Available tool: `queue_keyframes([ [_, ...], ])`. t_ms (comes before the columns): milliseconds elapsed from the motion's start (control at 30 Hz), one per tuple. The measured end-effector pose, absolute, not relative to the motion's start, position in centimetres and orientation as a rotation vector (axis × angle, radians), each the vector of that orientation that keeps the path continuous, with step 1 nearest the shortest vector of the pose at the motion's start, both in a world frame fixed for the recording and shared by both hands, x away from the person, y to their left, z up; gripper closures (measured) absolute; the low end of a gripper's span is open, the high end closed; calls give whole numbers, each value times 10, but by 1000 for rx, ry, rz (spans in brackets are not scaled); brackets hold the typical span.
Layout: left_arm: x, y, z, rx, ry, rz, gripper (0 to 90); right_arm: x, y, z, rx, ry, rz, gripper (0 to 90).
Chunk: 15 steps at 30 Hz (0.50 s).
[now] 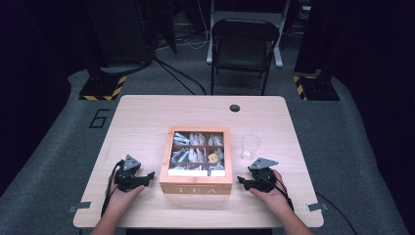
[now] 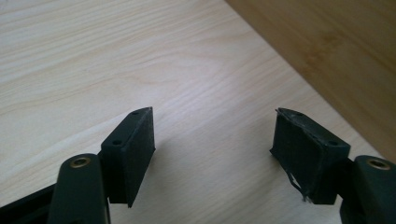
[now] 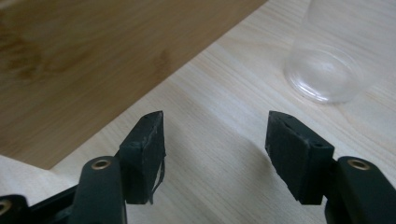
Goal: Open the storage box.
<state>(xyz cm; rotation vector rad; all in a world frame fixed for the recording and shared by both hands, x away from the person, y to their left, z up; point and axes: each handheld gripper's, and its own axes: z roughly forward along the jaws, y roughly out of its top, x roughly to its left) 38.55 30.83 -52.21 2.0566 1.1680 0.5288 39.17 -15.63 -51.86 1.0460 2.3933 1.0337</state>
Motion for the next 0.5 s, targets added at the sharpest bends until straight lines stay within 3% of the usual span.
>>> queue_keyframes([
  [500,374,302,-508,2050,1124,465,365,380,-157,-493,1051,2344,1115,416],
])
